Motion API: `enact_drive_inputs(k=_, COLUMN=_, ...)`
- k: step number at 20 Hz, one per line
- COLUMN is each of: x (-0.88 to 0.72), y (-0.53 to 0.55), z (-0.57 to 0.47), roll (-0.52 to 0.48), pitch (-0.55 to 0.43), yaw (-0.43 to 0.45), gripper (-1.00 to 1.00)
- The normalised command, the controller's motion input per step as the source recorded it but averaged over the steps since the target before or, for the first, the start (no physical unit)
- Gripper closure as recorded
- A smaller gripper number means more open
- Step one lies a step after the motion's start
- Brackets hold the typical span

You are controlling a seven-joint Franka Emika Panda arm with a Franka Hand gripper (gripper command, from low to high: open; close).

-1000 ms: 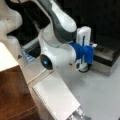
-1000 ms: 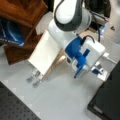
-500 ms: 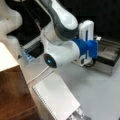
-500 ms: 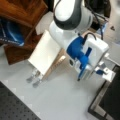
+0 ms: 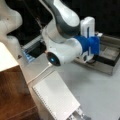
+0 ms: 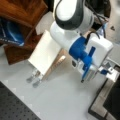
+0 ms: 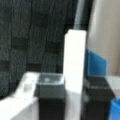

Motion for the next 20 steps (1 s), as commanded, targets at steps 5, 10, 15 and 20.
enact_drive_inputs(k=5, x=-0.42, y=0.47, z=0.19, roll=0.071, pitch=0.051, yaw=-0.172, gripper=1.0)
enact_drive_inputs(k=10, x=-0.42, y=0.22, z=0.06, roll=0.046, pitch=0.06, yaw=-0.217, gripper=1.0)
enact_drive_inputs(k=15, x=-0.38, y=0.16, z=-0.04, roll=0.087, pitch=0.054, yaw=-0.232, gripper=1.0)
enact_drive_inputs(k=20, x=-0.38, y=0.22, z=-0.02, roll=0.097, pitch=0.041, yaw=-0.244, gripper=1.0)
